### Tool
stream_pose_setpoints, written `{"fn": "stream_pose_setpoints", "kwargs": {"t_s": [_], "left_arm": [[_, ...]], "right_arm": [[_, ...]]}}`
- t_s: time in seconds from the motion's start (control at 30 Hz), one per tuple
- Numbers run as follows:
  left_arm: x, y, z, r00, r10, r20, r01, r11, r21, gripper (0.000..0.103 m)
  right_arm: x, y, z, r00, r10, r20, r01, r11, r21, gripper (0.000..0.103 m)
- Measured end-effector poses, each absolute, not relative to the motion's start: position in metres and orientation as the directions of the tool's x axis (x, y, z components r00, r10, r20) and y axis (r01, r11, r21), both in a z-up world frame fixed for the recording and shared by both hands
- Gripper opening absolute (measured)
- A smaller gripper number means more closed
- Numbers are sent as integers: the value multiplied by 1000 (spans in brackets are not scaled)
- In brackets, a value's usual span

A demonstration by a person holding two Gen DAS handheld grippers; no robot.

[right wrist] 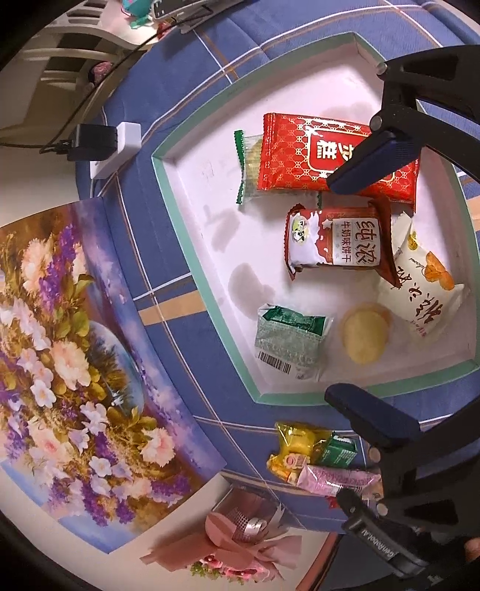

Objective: Organize snacks
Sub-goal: 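Grasp the pink wrapped bread with the right gripper while the left moves to the clear-wrapped bun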

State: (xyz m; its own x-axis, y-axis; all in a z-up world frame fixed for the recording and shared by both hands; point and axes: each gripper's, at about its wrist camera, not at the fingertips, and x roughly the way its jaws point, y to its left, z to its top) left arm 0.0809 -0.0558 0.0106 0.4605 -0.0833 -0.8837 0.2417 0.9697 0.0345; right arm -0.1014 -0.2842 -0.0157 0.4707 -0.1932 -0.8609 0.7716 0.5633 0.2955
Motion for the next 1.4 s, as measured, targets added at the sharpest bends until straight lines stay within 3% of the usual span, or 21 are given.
{"fn": "stream_pose_setpoints", "kwargs": {"t_s": [0.37, 0.8, 1.03, 1.4], "left_arm": [[111, -22, 13, 425, -60, -903, 222, 974, 40, 101], [148, 53, -10, 306, -93, -947, 3, 995, -97, 101], [154, 68, -28, 253, -103, -962, -74, 989, -125, 101], [164, 92, -46, 241, -104, -965, -201, 967, -154, 101]], "right_arm": [[-83, -274, -8, 459, -193, -867, 771, 572, 281, 103], [5, -220, -4, 494, -103, -863, 655, 697, 292, 103], [43, -179, -19, 491, -22, -871, 578, 756, 307, 103], [86, -158, -31, 483, 31, -875, 590, 727, 351, 103]]}}
